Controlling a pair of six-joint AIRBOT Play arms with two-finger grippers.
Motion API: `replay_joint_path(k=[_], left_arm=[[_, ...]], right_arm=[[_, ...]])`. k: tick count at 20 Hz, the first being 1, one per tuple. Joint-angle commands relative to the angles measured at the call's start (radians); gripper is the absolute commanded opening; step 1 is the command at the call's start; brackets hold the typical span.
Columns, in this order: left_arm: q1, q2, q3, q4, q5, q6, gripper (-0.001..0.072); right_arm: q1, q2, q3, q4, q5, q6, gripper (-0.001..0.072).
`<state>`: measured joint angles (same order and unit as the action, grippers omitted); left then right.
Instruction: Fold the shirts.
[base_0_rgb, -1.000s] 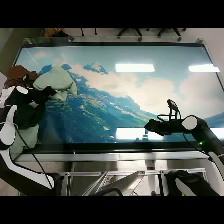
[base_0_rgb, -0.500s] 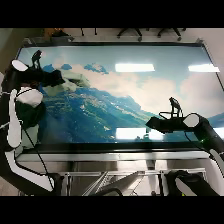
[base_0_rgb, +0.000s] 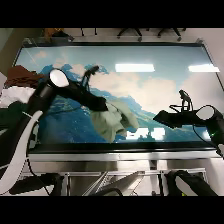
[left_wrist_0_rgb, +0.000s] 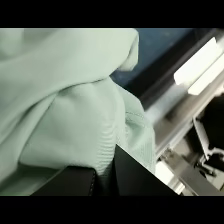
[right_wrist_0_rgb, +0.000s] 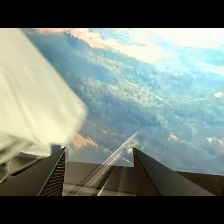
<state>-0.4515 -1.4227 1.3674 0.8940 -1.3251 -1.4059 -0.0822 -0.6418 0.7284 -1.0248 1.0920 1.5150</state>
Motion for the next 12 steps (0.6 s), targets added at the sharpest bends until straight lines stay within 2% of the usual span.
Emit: replay_joint_path(k=[1,5,7,8,9,10,12], left_arm=[[-0.098,0.024,-0.138,-0.005,0.052,-0.009,0.0013],[-0.066,0.024,-0.185,-0.006,0.054,-0.009,0.0013],[-0.039,0.024,-0.203,-0.005,0.061,-0.008,0.0014],[-0.026,0.024,-0.21,-0.005,0.063,-0.008,0.0014],[-0.016,0.024,-0.21,-0.005,0.061,-0.008,0.0014],[-0.008,0.024,-0.209,-0.005,0.063,-0.008,0.0014],[-0.005,0.023,-0.209,-0.005,0.065,-0.008,0.0014]], right_arm=[[-0.008,-0.043,0.006,0.012,0.04,-0.062,0.0461],[0.015,-0.167,0.002,0.181,0.069,-0.299,0.0462],[0.065,-0.229,0.001,0.188,0.069,-0.381,0.0466],[0.089,-0.259,0.001,0.189,0.06,-0.401,0.0506],[0.11,-0.286,0.001,0.188,0.038,-0.405,0.0624],[0.126,-0.309,0.001,0.189,0.014,-0.409,0.0649],[0.149,-0.359,0.001,0.191,-0.037,-0.435,0.0649]])
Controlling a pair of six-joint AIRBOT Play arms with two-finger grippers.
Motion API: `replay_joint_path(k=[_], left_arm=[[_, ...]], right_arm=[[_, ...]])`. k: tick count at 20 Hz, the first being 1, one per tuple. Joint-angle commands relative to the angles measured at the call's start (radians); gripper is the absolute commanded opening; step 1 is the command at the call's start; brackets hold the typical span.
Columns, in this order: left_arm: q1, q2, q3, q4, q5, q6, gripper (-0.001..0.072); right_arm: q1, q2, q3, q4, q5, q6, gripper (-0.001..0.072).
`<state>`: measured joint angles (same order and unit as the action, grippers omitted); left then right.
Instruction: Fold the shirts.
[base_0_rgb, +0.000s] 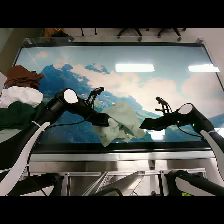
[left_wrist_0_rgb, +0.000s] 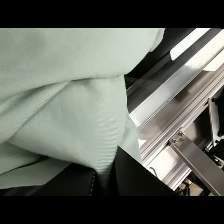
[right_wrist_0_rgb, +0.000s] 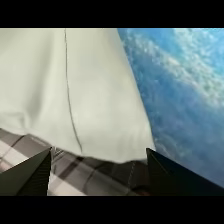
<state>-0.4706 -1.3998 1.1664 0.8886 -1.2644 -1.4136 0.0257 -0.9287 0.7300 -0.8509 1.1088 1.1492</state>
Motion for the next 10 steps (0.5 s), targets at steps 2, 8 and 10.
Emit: replay_joint_path(k=[2,8,10], left_arm=[[0.014,0.0,-0.008,0.001,0.004,0.0,0.0015],[0.014,0.0,-0.003,0.001,-0.002,0.0,0.0016],[0.025,0.003,0.043,0.009,-0.085,0.025,0.0016]], right_arm=[[0.053,-0.121,0.0,0.031,-0.073,-0.081,0.0644],[0.05,-0.163,0.011,0.32,0.024,-0.299,0.0015],[0.044,-0.13,0.064,0.324,0.064,-0.297,0.0014]])
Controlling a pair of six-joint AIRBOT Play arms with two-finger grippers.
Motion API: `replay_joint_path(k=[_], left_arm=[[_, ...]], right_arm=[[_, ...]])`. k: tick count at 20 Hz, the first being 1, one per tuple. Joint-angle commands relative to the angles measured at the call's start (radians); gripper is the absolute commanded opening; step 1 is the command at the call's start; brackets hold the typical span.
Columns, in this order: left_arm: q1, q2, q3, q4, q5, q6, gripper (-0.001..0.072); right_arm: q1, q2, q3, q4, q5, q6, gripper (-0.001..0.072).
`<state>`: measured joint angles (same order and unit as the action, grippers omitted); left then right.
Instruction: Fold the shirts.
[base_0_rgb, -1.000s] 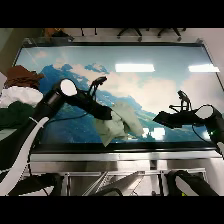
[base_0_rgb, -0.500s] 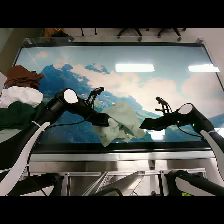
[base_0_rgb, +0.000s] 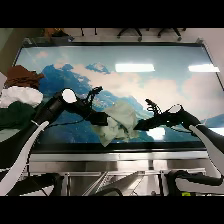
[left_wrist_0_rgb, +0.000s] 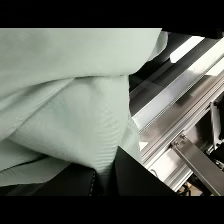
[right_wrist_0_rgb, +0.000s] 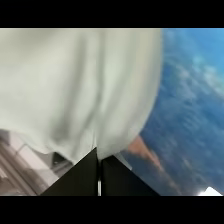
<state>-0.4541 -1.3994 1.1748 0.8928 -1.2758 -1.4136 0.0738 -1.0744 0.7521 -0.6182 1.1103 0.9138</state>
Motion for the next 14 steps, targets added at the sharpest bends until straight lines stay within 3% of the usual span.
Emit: replay_joint_path(k=[1,5,14], left_arm=[[0.023,0.011,0.078,0.006,-0.13,0.033,0.0015],[0.146,0.103,0.287,0.005,-0.279,0.033,0.0016],[0.47,0.443,0.649,-0.005,-0.346,0.049,0.0016]], right_arm=[[-0.019,0.045,0.092,0.094,0.093,-0.055,0.0013],[-0.161,0.219,0.386,0.13,0.183,-0.003,0.0012],[-0.377,0.442,1.023,0.127,0.185,0.037,0.0012]])
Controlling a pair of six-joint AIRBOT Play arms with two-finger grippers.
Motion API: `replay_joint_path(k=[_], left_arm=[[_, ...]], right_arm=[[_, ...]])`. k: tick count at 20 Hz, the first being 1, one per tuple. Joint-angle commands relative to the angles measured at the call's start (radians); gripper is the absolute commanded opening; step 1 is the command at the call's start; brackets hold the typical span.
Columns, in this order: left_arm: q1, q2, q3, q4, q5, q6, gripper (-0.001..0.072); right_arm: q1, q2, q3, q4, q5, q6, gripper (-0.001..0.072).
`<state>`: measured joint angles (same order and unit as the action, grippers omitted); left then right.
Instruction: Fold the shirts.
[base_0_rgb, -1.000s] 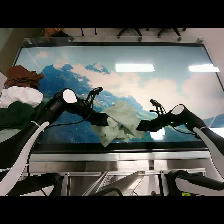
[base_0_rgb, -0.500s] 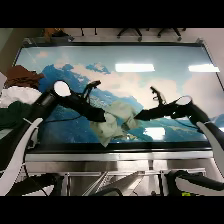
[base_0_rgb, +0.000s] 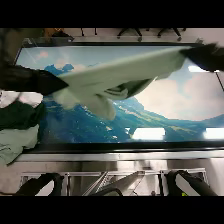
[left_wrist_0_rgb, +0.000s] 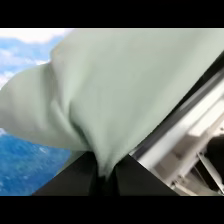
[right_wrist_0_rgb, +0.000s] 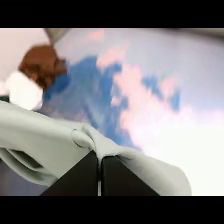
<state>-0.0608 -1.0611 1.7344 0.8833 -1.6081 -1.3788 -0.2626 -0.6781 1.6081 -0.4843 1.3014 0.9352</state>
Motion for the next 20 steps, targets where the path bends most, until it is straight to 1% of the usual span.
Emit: replay_joint_path(k=[1,3,4,5,7,8,9,11,13,14,15,16,17,18,19,20], left_arm=[[0.085,0.142,0.104,0.007,-0.008,0.041,0.0016],[0.092,0.206,0.078,0.01,-0.004,0.055,0.0016],[0.084,0.229,0.033,0.007,0.001,0.055,0.0016],[0.065,0.245,-0.034,0.007,0.019,0.056,0.0016],[-0.007,0.242,-0.196,0.007,0.084,0.068,0.0016],[-0.049,0.227,-0.276,0.008,0.123,0.08,0.0016],[-0.093,0.194,-0.355,0.008,0.166,0.105,0.0016],[-0.167,0.091,-0.478,0.015,0.277,0.152,0.0016],[-0.201,-0.05,-0.554,0.015,0.411,0.186,0.0018],[-0.203,-0.129,-0.578,0.014,0.49,0.186,0.0021],[-0.196,-0.202,-0.58,0.014,0.532,0.186,0.022],[-0.181,-0.275,-0.561,0.014,0.548,0.185,0.0696],[-0.153,-0.351,-0.523,0.014,0.535,0.181,0.0669],[-0.122,-0.415,-0.474,0.014,0.497,0.18,0.0669],[-0.088,-0.463,-0.425,0.014,0.44,0.16,0.0669],[-0.05,-0.504,-0.373,0.014,0.365,0.138,0.0669]], right_arm=[[-0.04,0.054,0.191,-0.013,-0.005,0.016,0.0012],[-0.041,0.053,0.187,-0.035,0.031,0.039,0.0012],[-0.041,0.04,0.164,-0.021,0.062,0.047,0.0012],[-0.041,0.019,0.123,0.023,0.093,0.045,0.0013],[-0.031,-0.024,0.004,0.134,0.143,0.005,0.0013],[-0.011,-0.043,-0.077,0.166,0.146,-0.016,0.0013],[0.018,-0.06,-0.157,0.166,0.132,-0.035,0.0013],[0.085,-0.11,-0.327,0.138,0.052,-0.05,0.0014],[0.141,-0.202,-0.47,0.064,-0.074,-0.05,0.0015],[0.157,-0.266,-0.521,0.025,-0.146,-0.054,0.003],[0.16,-0.334,-0.545,0.006,-0.193,-0.053,0.0122],[0.157,-0.413,-0.545,0.008,-0.214,-0.053,0.0198],[0.148,-0.473,-0.539,0.016,-0.222,-0.053,0.0198],[0.133,-0.517,-0.528,0.016,-0.221,-0.053,0.0205],[0.117,-0.541,-0.516,0.016,-0.216,-0.053,0.023],[0.097,-0.545,-0.51,0.016,-0.203,-0.053,0.0358]])
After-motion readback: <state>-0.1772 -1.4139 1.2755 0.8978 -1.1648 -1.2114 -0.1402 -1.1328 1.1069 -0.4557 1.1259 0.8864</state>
